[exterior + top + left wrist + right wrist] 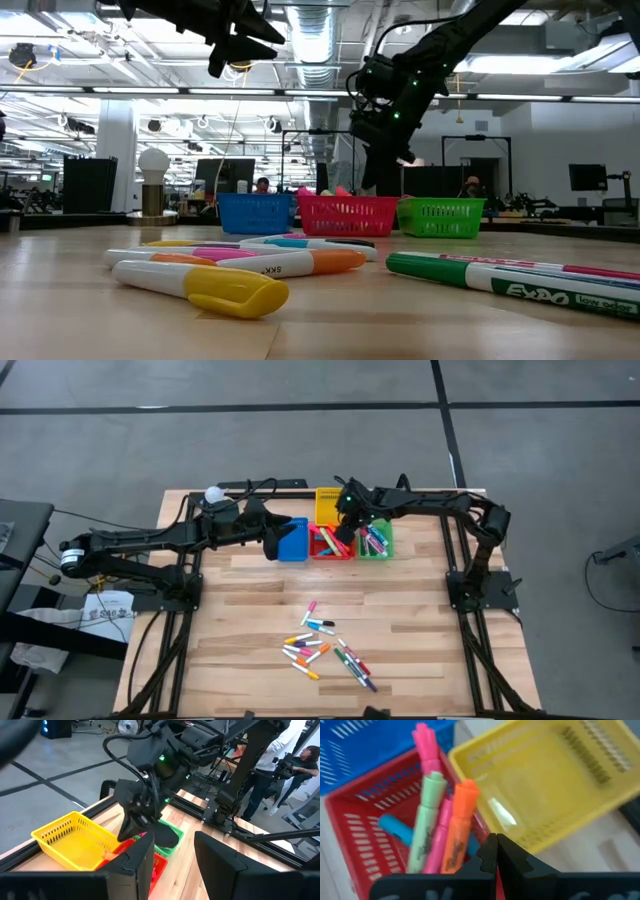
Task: Pick & Place Markers
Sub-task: Put the large orange highlighter pen into the red bin, then adjust the large highlighter pens in the red bin
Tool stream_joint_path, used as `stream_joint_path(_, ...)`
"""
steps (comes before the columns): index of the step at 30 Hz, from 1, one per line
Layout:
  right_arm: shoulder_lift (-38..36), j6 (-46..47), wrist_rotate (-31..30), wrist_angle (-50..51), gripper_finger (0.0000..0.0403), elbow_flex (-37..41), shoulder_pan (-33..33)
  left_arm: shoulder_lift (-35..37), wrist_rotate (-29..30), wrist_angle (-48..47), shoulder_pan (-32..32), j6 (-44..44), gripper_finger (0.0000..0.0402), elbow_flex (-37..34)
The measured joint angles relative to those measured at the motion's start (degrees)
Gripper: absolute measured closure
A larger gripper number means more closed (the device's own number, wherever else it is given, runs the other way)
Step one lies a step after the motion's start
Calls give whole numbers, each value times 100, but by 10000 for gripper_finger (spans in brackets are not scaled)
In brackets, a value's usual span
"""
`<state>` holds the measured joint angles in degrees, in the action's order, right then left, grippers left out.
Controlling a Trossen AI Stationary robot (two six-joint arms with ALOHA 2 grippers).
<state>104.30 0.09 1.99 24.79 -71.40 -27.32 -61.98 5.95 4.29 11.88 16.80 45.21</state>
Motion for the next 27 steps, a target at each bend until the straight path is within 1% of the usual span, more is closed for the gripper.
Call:
stream_joint_path(6, 289, -54, 378, -2, 403, 2, 111, 0, -1, 0, 0, 0, 262, 0)
stream_joint_path(11, 290, -223, 412, -88, 403, 2, 357, 0, 1, 0, 0, 0, 262, 0)
stream_joint_path(17, 290, -420, 428, -126, 403, 2, 484, 0, -1, 0, 0, 2, 262, 0)
stream_joint_path(21, 290, -512, 710, -122, 403, 2, 535, 0, -1, 0, 0, 2, 262, 0)
stream_joint_path(24, 290, -510, 649, -237, 403, 2, 599, 0, -1, 0, 0, 22, 262, 0)
stream_joint_path(27, 290, -576, 516, -352, 403, -205, 672, 0, 1, 0, 0, 24, 262, 0)
